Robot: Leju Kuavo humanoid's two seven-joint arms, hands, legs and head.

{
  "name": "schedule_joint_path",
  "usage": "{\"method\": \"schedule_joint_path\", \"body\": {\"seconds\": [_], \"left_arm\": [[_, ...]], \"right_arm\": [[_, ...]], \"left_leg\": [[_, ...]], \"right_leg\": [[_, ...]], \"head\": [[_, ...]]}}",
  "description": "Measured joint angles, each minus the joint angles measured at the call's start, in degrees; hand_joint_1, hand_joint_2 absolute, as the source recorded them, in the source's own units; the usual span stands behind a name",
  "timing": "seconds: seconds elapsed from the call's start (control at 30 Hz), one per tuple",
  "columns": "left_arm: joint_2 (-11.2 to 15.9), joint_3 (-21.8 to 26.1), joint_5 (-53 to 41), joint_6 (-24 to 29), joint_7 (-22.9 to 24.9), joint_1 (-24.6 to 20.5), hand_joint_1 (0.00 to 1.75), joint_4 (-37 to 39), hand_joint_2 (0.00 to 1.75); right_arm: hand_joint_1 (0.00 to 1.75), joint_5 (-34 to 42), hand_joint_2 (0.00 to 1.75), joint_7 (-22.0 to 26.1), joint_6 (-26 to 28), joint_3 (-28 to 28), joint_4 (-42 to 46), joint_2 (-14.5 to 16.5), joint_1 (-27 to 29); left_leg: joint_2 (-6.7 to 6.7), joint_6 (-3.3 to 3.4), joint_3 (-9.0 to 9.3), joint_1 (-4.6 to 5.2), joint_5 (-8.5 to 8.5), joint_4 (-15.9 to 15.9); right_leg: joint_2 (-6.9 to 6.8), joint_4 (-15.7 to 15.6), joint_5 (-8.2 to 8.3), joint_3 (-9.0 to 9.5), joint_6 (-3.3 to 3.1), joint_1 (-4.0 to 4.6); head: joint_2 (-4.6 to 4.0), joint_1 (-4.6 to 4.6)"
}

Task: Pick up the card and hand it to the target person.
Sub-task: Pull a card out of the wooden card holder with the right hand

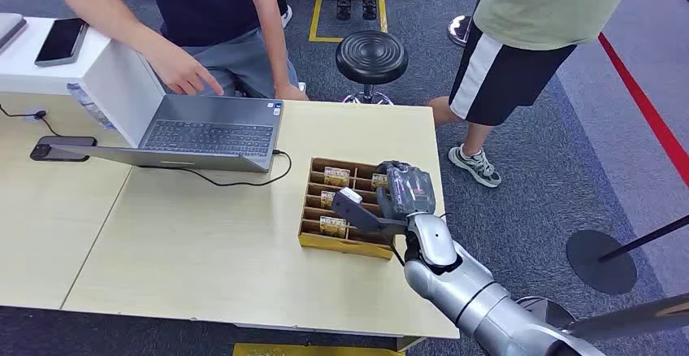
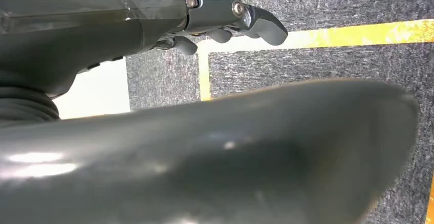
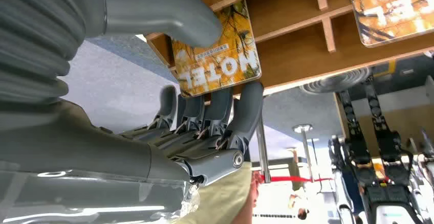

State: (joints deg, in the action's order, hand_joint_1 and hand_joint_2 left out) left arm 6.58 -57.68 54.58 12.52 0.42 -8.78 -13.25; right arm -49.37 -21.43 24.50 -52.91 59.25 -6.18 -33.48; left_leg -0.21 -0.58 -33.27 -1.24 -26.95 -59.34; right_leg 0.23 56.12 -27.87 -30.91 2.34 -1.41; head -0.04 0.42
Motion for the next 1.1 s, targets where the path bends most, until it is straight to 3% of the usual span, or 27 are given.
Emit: {"method": "schedule_joint_path", "body": {"seconds": [0.23,0.43,0.67,0.87,1.0,1.1], "left_arm": [[0.0,0.0,0.0,0.0,0.0,0.0,0.00,0.0,0.00],[0.0,0.0,0.1,0.1,0.0,0.0,0.00,0.0,0.00],[0.0,0.0,0.0,0.1,0.0,0.0,0.00,0.0,0.00],[0.0,0.0,0.0,0.1,0.0,0.0,0.00,0.0,0.00],[0.0,0.0,0.0,0.2,0.0,0.0,0.00,0.0,1.75],[0.0,0.0,-0.1,0.1,-0.2,0.0,0.00,0.0,1.75]], "right_arm": [[0.83,0.0,1.75,-0.1,0.9,-0.4,0.0,0.0,0.0],[1.06,0.0,1.75,-0.3,0.8,-0.4,0.0,0.0,0.0],[1.67,0.0,1.75,-0.5,0.8,-0.4,0.0,0.0,-0.1],[1.75,-0.1,1.75,-0.5,1.4,-0.5,0.0,0.0,-0.1],[1.75,-0.2,1.75,-0.5,1.7,-0.5,0.0,0.0,-0.1],[1.75,-0.2,1.75,-0.4,1.8,-0.4,0.0,0.0,-0.1]], "left_leg": [[0.00,0.00,-0.01,0.00,0.00,0.0],[0.00,0.00,-0.01,0.00,0.00,0.0],[0.00,0.00,-0.02,0.00,0.00,0.0],[0.00,0.00,-0.01,0.00,0.00,0.0],[0.00,0.00,-0.01,0.00,0.00,0.0],[0.00,0.00,-0.01,0.00,0.00,0.0]], "right_leg": [[0.00,0.0,0.00,0.00,0.00,0.00],[0.00,0.0,0.00,0.00,0.00,0.00],[-0.01,0.0,0.00,-0.01,0.00,0.00],[-0.01,0.0,0.00,0.00,0.00,0.00],[-0.01,0.0,0.00,0.00,0.00,0.00],[-0.01,0.0,0.00,0.00,0.00,0.00]], "head": [[0.00,0.00],[0.00,0.00],[0.00,0.00],[0.00,0.00],[0.00,0.00],[0.00,0.00]]}}
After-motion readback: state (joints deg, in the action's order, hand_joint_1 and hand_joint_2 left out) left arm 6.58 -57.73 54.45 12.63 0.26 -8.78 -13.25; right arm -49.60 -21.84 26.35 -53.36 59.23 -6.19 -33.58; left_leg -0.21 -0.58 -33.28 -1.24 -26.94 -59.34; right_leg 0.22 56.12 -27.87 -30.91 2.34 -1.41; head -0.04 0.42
